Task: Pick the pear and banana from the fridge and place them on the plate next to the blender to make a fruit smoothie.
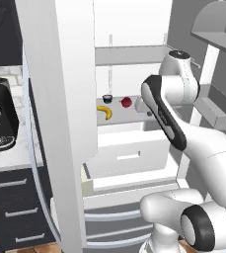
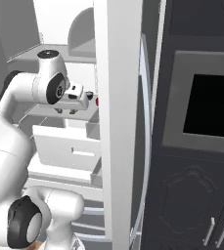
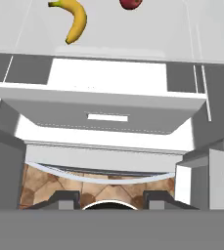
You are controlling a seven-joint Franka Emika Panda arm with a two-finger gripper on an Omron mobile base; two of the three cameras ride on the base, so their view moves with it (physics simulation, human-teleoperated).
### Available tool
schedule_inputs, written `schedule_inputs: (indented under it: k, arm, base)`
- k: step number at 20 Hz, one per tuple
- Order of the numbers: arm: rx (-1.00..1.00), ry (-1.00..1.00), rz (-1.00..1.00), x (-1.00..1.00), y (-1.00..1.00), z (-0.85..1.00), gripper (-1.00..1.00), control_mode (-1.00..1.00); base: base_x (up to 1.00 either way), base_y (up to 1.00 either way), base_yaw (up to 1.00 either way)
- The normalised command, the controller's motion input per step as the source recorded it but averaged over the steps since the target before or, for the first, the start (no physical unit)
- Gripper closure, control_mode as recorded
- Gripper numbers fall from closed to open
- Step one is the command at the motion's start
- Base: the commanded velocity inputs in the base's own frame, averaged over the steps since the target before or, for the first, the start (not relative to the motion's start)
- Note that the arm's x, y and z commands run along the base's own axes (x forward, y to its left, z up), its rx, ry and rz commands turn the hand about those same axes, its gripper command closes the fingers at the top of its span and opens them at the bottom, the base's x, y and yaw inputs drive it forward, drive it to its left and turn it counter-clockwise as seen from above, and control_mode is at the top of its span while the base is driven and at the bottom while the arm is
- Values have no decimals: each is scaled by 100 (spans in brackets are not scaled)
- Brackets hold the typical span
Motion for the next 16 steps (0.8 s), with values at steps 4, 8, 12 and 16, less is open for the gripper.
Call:
schedule_inputs:
  k: [4,8,12,16]
  arm:
    - [-9,-10,0,1,48,-12,-100,-100]
    - [-5,-3,0,67,80,-46,-100,-100]
    - [0,0,0,88,29,-41,-100,-100]
    - [0,0,0,59,1,-15,-100,-100]
  base:
    - [0,0,0]
    - [0,0,0]
    - [0,0,0]
    - [0,0,0]
